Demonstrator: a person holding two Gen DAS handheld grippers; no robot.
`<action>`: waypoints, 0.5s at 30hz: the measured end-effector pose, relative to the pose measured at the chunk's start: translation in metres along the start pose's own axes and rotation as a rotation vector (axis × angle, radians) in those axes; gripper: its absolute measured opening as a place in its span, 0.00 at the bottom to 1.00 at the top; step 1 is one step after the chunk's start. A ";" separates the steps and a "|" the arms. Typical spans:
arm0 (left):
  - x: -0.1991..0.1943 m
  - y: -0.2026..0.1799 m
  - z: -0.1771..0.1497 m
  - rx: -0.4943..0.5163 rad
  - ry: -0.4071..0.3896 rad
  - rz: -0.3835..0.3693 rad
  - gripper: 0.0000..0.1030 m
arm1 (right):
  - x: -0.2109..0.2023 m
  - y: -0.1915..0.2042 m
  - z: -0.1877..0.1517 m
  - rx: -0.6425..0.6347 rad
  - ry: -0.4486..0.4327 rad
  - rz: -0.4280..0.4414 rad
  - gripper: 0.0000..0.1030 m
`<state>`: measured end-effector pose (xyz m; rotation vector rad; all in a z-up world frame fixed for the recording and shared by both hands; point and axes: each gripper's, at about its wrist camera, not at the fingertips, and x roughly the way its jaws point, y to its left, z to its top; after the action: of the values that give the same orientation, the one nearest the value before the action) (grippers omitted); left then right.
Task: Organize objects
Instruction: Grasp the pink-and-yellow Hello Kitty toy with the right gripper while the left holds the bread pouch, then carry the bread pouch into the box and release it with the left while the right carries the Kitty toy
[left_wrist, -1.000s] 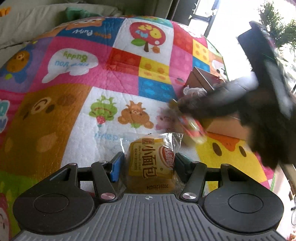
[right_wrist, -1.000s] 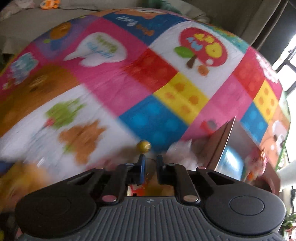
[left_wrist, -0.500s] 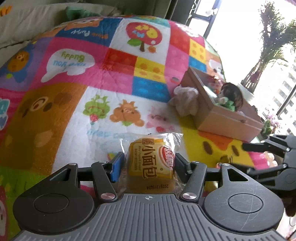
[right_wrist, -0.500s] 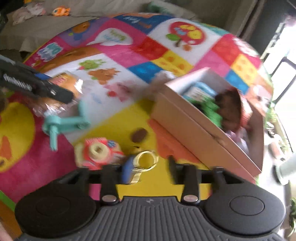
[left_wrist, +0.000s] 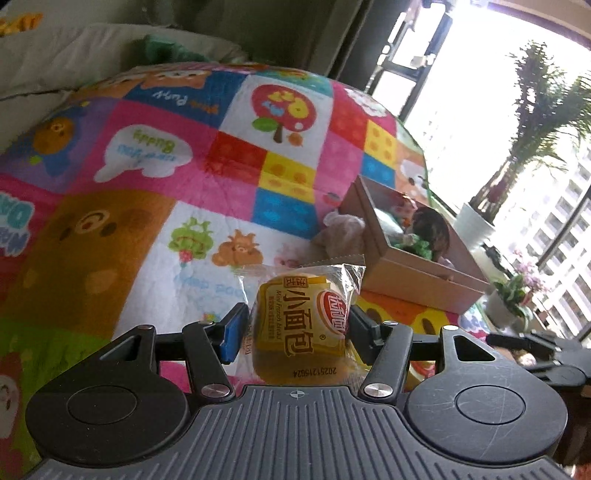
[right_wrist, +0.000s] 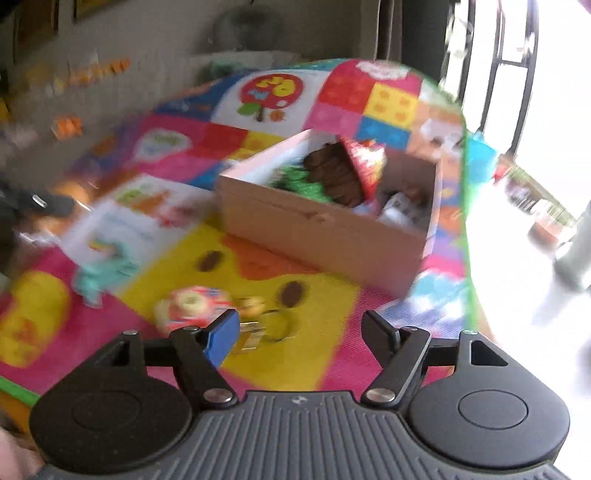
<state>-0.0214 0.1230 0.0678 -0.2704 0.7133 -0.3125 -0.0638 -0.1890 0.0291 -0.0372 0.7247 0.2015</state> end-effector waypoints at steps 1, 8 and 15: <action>0.001 0.000 0.000 -0.006 0.004 0.011 0.61 | -0.001 0.003 -0.001 0.014 -0.007 0.036 0.75; 0.005 -0.016 -0.004 0.067 0.071 0.011 0.61 | 0.020 0.044 -0.009 -0.165 -0.049 0.144 0.77; 0.013 -0.038 -0.008 0.130 0.115 0.013 0.61 | 0.055 0.053 0.003 -0.246 0.014 0.219 0.76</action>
<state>-0.0243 0.0822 0.0675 -0.1250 0.8044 -0.3627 -0.0316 -0.1269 -0.0032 -0.1945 0.7143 0.4994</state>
